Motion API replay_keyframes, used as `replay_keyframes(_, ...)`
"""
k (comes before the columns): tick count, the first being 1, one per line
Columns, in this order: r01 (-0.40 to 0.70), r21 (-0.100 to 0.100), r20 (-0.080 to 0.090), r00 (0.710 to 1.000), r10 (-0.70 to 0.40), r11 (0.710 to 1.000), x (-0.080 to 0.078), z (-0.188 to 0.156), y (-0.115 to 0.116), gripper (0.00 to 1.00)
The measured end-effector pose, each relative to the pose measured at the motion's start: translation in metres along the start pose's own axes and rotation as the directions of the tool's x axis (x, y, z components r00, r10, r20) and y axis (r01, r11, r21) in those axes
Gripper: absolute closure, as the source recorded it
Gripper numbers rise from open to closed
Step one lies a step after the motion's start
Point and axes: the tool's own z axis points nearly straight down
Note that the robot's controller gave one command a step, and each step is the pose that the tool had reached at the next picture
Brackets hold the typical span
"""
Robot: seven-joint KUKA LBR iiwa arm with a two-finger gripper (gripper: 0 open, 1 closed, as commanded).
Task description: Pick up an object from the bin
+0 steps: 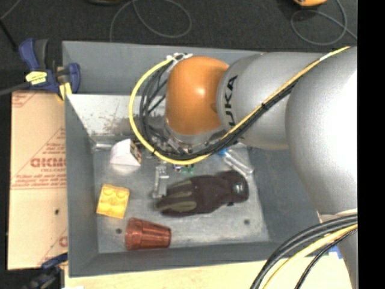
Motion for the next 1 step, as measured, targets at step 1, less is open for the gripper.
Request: replay_keyframes(1,0.081,-0.001,0.003,0.997,-0.081,0.997,0.0136,0.0082,-0.0205,0.0)
